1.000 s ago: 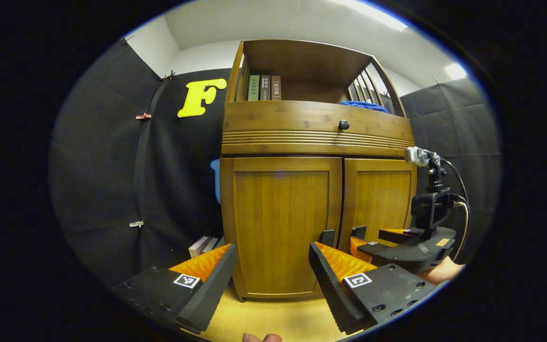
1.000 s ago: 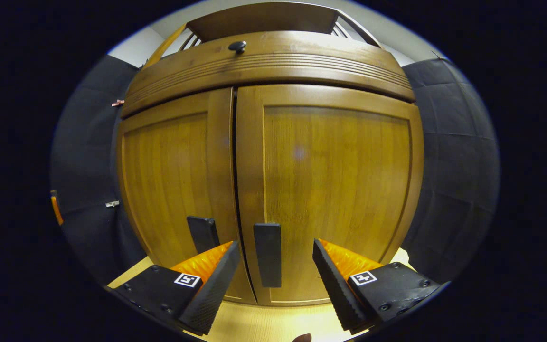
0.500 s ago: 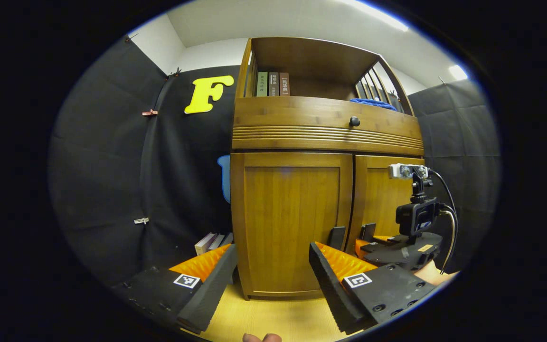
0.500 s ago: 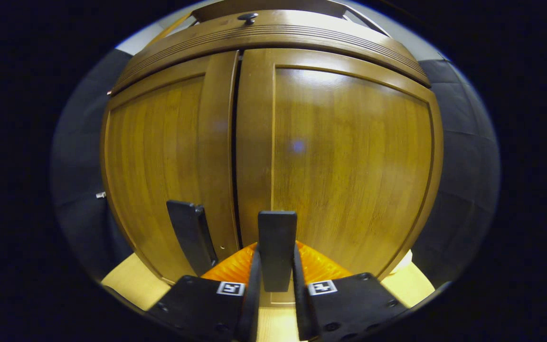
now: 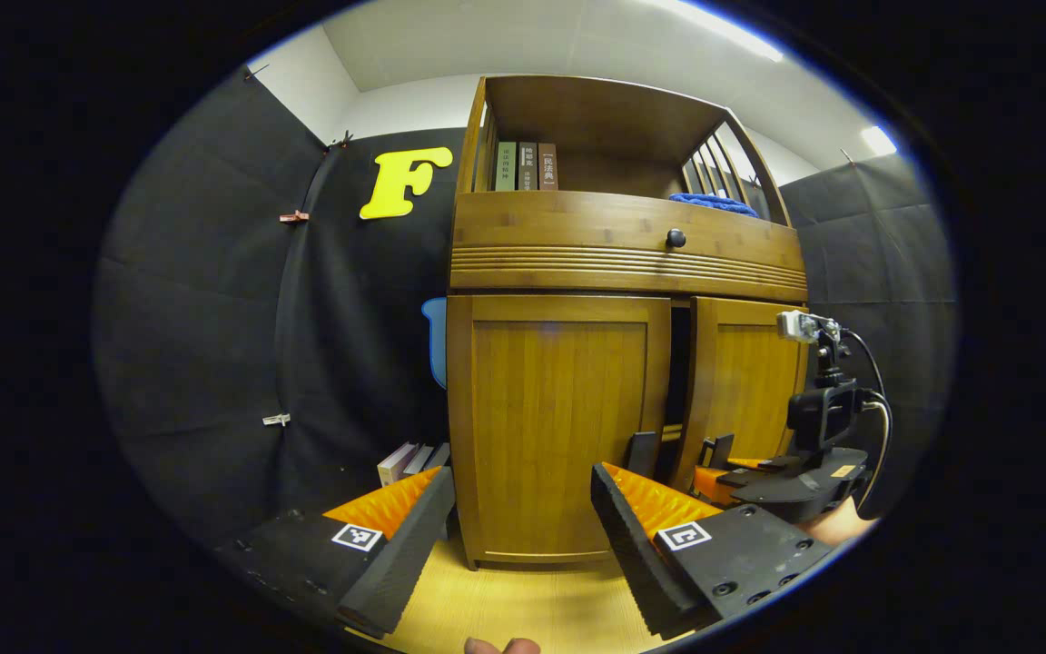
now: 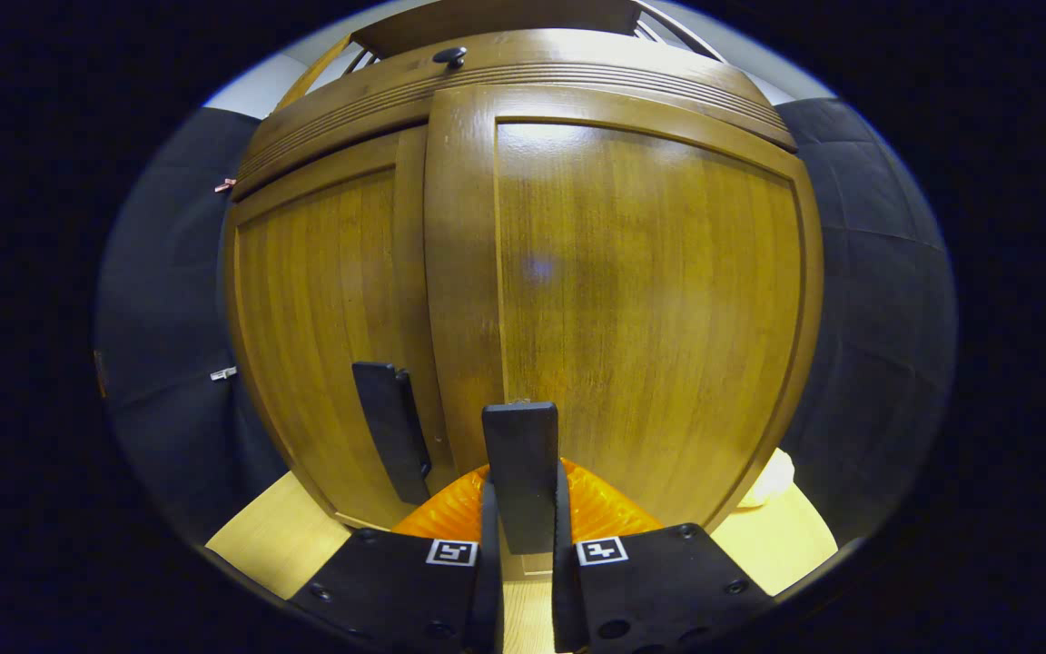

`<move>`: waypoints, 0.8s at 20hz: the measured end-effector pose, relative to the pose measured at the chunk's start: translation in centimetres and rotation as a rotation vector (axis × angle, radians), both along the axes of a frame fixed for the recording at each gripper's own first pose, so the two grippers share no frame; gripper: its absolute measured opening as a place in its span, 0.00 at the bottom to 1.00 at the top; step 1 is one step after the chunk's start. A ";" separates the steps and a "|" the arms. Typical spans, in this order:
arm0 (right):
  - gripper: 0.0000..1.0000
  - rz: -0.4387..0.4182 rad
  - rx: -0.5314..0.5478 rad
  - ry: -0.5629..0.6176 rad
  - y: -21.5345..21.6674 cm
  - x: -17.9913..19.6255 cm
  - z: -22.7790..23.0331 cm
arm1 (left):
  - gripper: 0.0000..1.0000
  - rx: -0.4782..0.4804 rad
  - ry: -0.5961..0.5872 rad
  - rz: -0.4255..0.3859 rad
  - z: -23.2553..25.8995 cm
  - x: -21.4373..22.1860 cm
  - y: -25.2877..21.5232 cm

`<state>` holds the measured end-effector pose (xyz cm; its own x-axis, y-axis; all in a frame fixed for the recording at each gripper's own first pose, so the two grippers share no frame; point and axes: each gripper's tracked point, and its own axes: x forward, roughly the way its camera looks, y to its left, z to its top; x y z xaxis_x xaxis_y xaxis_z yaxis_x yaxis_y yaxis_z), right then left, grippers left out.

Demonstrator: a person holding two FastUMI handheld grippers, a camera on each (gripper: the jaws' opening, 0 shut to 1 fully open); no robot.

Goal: Open the right door of the double-door shoe cabinet with the right hand, and open the left door with the left hand.

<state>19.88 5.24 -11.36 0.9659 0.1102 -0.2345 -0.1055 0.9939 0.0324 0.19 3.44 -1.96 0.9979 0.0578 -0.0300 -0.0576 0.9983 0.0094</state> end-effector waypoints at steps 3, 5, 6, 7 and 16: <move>0.24 -0.001 0.010 -0.014 0.0 -0.2 0.4 | 0.94 0.006 0.001 -0.001 0.0 -0.6 -0.3; 0.25 -0.007 0.024 -0.014 -0.2 -0.3 0.7 | 0.92 0.006 0.000 0.000 0.1 -1.0 -0.5; 0.24 -0.009 0.028 -0.015 -0.3 -0.3 0.8 | 0.92 0.005 -0.001 -0.001 0.2 -1.2 -0.7; 0.25 -0.008 0.028 -0.018 -0.3 -0.3 1.0 | 0.92 0.005 -0.002 -0.003 0.2 -1.3 -0.9; 0.24 -0.021 0.035 -0.007 -0.3 0.1 0.7 | 0.94 0.003 -0.008 -0.045 0.6 -1.4 -3.4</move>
<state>20.03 4.97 -10.62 0.9698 0.0976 -0.2237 -0.0846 0.9942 0.0668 -1.24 0.06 -1.31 0.9997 0.0133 -0.0220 -0.0131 0.9998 0.0120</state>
